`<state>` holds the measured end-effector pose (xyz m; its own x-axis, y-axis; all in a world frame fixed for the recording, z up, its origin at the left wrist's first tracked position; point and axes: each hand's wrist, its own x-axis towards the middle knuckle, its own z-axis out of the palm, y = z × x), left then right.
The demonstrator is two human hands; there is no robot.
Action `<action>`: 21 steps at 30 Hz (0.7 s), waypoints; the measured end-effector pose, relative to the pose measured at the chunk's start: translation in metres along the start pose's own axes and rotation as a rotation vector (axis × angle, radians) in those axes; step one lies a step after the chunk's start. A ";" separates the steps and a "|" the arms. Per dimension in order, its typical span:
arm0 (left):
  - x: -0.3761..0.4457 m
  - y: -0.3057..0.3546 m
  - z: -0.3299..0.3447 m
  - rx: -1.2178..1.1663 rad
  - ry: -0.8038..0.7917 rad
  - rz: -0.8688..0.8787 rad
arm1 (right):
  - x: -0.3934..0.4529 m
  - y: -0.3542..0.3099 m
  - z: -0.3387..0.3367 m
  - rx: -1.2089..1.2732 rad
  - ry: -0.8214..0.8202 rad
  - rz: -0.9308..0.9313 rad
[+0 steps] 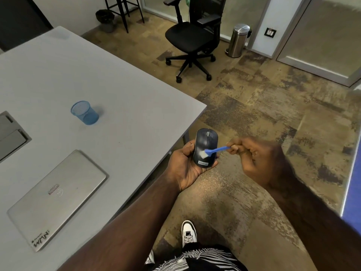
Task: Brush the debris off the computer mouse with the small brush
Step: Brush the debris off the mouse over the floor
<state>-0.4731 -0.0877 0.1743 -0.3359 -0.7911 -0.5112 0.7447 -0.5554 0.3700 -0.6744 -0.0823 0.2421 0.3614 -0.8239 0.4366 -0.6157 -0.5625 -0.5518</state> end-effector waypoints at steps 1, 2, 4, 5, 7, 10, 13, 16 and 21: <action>-0.001 0.001 0.001 -0.003 -0.001 -0.004 | 0.003 0.002 -0.001 -0.021 0.047 0.032; -0.001 0.001 0.001 -0.003 -0.009 -0.005 | 0.006 0.005 -0.002 -0.044 0.095 0.065; -0.002 0.001 0.002 -0.006 -0.038 -0.011 | 0.012 0.013 -0.004 -0.071 0.173 0.128; -0.003 0.001 0.002 -0.013 -0.048 -0.013 | 0.014 0.016 -0.005 -0.074 0.189 0.139; -0.003 0.001 0.001 -0.020 -0.056 -0.011 | 0.015 0.018 -0.004 -0.059 0.158 0.111; -0.002 0.003 -0.002 -0.027 -0.034 0.001 | 0.011 0.018 -0.005 0.001 0.030 0.034; -0.002 0.004 -0.007 -0.059 -0.015 0.015 | 0.010 0.021 -0.008 0.043 -0.026 -0.044; -0.002 0.004 -0.007 -0.060 -0.006 -0.003 | 0.011 0.025 -0.008 0.014 0.048 -0.001; -0.002 0.007 -0.006 -0.038 -0.004 -0.004 | 0.016 0.028 -0.005 -0.009 0.087 0.055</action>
<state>-0.4639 -0.0890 0.1734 -0.3411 -0.7900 -0.5094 0.7649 -0.5483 0.3381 -0.6889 -0.1112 0.2372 0.2655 -0.8440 0.4661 -0.6389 -0.5161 -0.5705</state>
